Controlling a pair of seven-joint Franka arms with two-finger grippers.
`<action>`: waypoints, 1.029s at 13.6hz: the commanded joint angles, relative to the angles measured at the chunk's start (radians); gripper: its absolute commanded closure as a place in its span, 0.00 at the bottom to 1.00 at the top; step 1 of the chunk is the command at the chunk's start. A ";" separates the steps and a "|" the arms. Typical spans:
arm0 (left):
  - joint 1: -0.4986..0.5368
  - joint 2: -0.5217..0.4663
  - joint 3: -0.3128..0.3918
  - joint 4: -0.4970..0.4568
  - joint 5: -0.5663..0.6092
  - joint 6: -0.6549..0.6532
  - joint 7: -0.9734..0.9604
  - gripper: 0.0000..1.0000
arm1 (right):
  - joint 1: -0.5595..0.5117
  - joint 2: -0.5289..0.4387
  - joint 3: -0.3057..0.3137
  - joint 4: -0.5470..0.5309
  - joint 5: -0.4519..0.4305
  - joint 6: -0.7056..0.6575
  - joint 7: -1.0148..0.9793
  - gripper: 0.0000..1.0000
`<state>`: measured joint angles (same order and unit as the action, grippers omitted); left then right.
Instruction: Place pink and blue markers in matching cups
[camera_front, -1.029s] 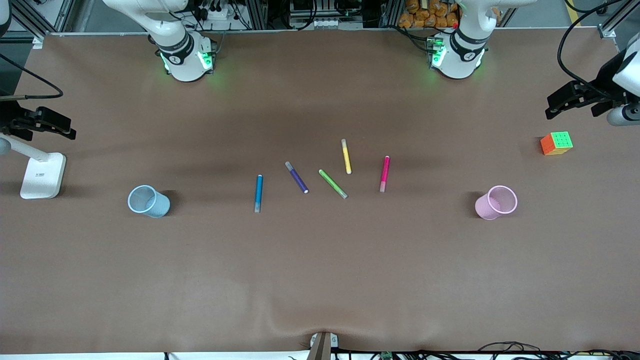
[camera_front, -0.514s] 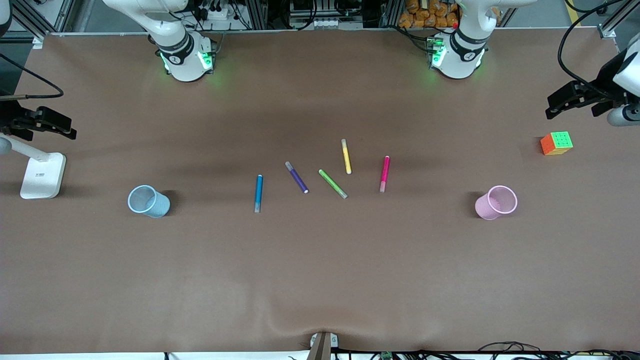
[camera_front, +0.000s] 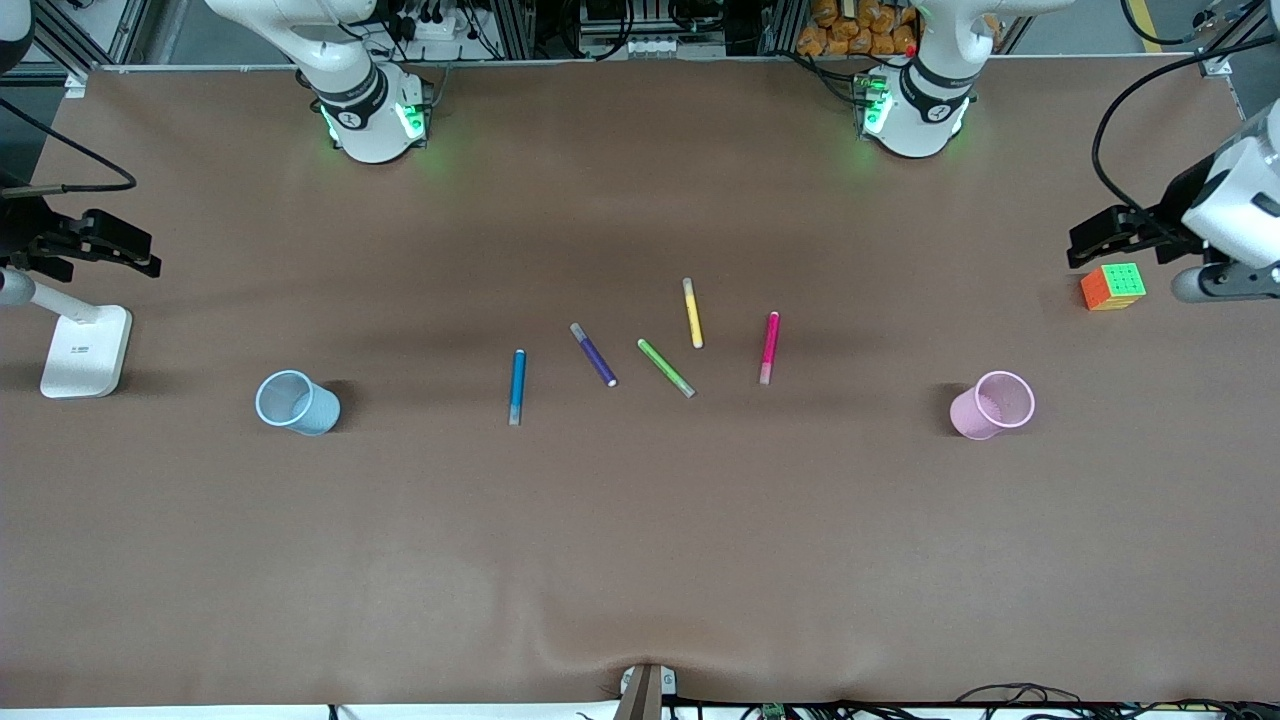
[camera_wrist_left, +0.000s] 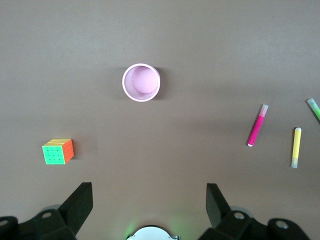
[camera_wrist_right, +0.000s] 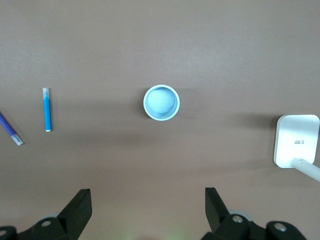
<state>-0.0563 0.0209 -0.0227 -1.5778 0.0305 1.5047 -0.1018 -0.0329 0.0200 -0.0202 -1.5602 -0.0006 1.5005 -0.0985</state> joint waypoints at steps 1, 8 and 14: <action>-0.010 0.019 -0.005 0.029 0.000 -0.018 0.001 0.00 | -0.005 -0.012 0.000 -0.006 -0.002 -0.009 -0.009 0.00; -0.017 0.007 -0.005 0.025 -0.001 -0.026 0.002 0.00 | 0.004 -0.006 0.002 -0.018 -0.002 -0.006 -0.010 0.00; -0.019 0.011 -0.003 0.027 0.009 -0.038 -0.018 0.00 | 0.036 0.005 0.002 -0.018 -0.002 0.032 0.002 0.00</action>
<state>-0.0721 0.0301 -0.0241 -1.5677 0.0305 1.4866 -0.1060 -0.0096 0.0279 -0.0191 -1.5692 -0.0005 1.5260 -0.1006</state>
